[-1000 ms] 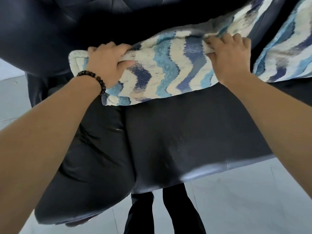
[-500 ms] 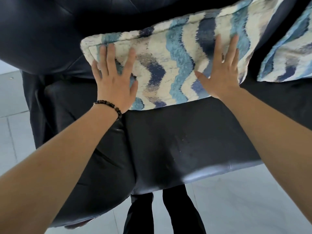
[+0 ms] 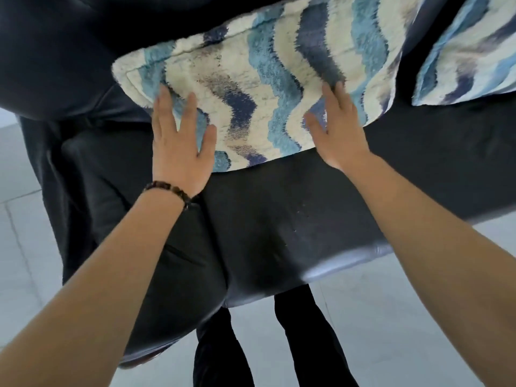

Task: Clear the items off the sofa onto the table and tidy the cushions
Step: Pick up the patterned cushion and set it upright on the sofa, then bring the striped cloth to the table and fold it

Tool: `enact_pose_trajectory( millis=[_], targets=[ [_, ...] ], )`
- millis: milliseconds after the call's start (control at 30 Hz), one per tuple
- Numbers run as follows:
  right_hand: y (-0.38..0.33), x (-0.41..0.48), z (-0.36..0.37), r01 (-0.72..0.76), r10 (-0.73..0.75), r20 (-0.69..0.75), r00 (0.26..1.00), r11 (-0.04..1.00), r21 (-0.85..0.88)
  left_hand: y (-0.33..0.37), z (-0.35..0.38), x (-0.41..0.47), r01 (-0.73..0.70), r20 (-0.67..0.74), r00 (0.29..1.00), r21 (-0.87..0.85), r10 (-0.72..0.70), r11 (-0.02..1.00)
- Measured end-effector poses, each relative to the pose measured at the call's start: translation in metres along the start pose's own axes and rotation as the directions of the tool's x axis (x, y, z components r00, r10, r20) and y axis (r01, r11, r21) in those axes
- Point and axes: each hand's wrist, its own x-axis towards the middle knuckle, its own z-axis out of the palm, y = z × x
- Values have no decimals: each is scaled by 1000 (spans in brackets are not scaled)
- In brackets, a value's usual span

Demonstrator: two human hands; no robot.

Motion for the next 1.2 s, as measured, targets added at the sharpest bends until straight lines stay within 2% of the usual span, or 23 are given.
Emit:
enact_pose_trajectory(
  millis=[100, 200, 367, 467, 600, 733, 867, 933, 1033, 1200],
  targets=[
    [-11, -84, 12, -13, 28, -80, 996, 983, 181, 12, -14, -84, 65, -9, 998, -236, -69, 970],
    [-29, -183, 9, -90, 143, -137, 980, 938, 336, 20, -43, -162, 117, 50, 993, -394, -106, 911],
    [-79, -338, -39, -220, 315, -149, 938, 866, 448, 41, -139, -251, 151, 119, 988, -573, -101, 806],
    [-110, -421, -89, -222, 375, -214, 902, 827, 517, 56, -212, -287, 74, 93, 995, -617, -21, 784],
    [-127, -507, -154, -118, 415, -398, 818, 799, 590, 85, -287, -309, -72, 56, 989, -622, 136, 780],
    [-115, -568, -215, -1, 474, -590, 653, 780, 625, 135, -323, -310, -236, 26, 946, -624, 322, 745],
    [-73, -613, -258, 114, 553, -700, 452, 743, 660, 211, -326, -318, -374, -45, 892, -632, 450, 679],
    [-43, -631, -264, 145, 588, -706, 395, 719, 680, 250, -312, -329, -421, -52, 864, -620, 501, 662],
    [16, -654, -260, 137, 636, -669, 385, 677, 723, 303, -271, -351, -458, -25, 830, -601, 558, 655],
    [123, -689, -262, 48, 685, -576, 447, 624, 780, 392, -188, -404, -425, 70, 820, -592, 568, 685]
  ],
)
